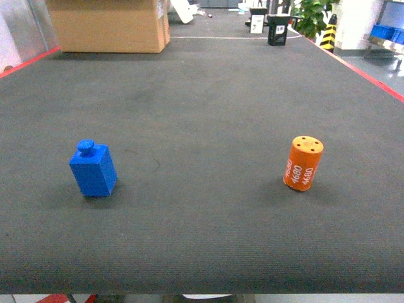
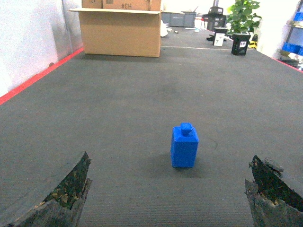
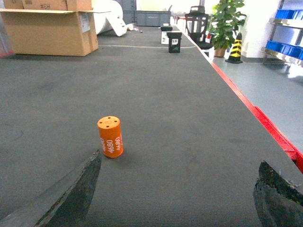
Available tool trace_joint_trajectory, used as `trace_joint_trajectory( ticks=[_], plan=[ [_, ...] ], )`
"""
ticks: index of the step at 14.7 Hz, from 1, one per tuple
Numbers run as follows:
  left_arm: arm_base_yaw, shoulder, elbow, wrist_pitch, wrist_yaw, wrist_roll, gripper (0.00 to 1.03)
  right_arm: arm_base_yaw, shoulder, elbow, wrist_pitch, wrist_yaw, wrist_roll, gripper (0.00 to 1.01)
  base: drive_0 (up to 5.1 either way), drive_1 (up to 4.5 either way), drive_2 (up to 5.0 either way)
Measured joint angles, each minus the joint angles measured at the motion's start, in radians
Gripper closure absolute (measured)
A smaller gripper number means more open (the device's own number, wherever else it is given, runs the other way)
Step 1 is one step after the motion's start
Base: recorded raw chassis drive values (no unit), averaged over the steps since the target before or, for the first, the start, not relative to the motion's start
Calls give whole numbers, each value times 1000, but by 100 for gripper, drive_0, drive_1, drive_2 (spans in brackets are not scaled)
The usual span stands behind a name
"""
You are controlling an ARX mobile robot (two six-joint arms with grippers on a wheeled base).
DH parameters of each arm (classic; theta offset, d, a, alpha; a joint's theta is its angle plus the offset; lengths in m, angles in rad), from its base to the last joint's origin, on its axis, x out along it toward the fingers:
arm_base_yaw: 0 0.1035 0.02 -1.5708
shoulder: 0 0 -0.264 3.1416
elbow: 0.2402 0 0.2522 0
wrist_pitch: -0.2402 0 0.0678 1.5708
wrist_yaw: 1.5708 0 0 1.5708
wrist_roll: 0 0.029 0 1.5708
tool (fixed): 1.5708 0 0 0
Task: Sort blue parts and orange caps into right shelf containers
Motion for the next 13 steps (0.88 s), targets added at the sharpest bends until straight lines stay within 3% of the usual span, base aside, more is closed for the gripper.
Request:
trace_joint_trajectory(
  ticks=[13],
  plan=[
    [0,0,0,0,0,0,5,0,0,0,0,0,0,3,0,0,0]
  ],
)
